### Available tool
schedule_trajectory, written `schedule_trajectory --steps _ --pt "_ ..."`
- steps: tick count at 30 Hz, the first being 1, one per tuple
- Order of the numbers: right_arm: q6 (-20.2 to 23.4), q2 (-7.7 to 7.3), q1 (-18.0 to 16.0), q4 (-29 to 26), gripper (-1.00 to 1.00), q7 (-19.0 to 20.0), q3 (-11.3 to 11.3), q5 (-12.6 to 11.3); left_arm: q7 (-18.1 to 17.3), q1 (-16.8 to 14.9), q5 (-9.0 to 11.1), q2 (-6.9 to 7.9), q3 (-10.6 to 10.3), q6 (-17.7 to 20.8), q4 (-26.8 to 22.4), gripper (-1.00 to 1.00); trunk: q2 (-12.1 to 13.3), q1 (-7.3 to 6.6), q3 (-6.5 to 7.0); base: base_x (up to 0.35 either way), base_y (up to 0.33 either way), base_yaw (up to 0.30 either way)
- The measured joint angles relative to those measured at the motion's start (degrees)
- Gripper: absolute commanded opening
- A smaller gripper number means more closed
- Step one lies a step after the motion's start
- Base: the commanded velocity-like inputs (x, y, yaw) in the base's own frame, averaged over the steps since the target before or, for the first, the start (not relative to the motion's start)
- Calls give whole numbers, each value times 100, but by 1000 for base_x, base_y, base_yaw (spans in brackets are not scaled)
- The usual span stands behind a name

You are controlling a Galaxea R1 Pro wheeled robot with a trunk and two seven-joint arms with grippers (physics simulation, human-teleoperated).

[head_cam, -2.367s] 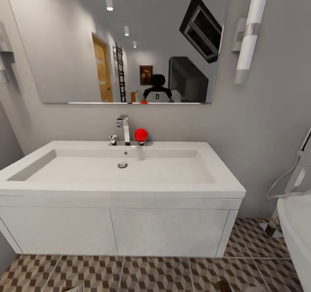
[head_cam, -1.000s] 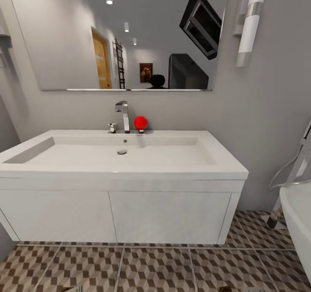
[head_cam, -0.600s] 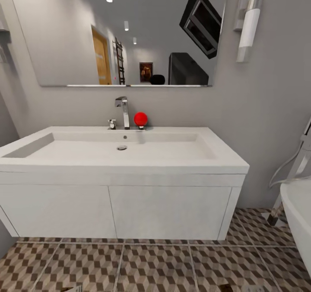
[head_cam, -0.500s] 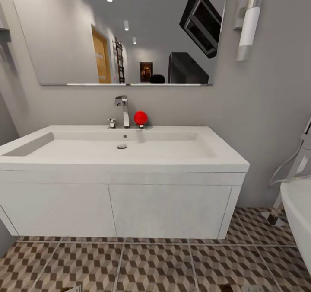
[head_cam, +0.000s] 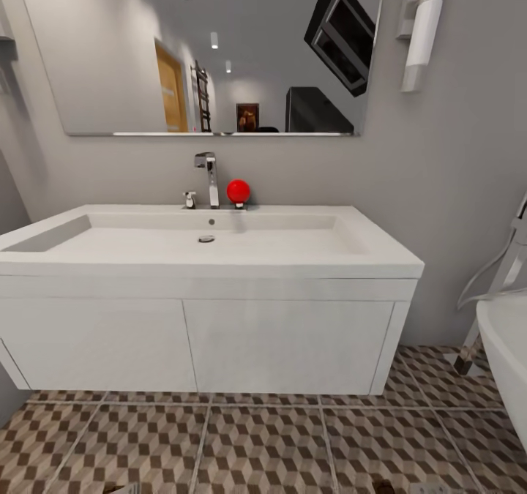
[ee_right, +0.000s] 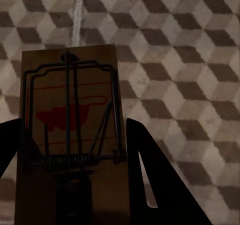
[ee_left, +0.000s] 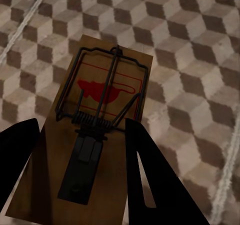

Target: Take the four mousetraps from the cabinet in the bathroom and place them on the bathroom floor. Make sure all four end up on the same floor surface, and ensure that at least two of them are either under or directly next to the same bathroom sink.

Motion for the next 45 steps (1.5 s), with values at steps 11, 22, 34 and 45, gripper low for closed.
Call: schedule_trajectory --steps 11,22,34,45 --pt "0 0 0 -2 -100 0 0 0 6 0 0 -6 0 -2 0 -100 -441 242 -198 0 0 0" --pt "0 0 0 -3 -100 0 1 0 4 0 0 -4 0 0 0 -100 -496 290 -437 0 0 0" --pt "0 0 0 -3 -100 0 2 0 3 0 0 -6 0 -3 0 -100 -512 321 -703 0 0 0" --pt "-5 0 -1 -11 -100 -4 4 0 0 -1 0 -6 0 -2 0 -100 -527 349 -947 2 0 0"
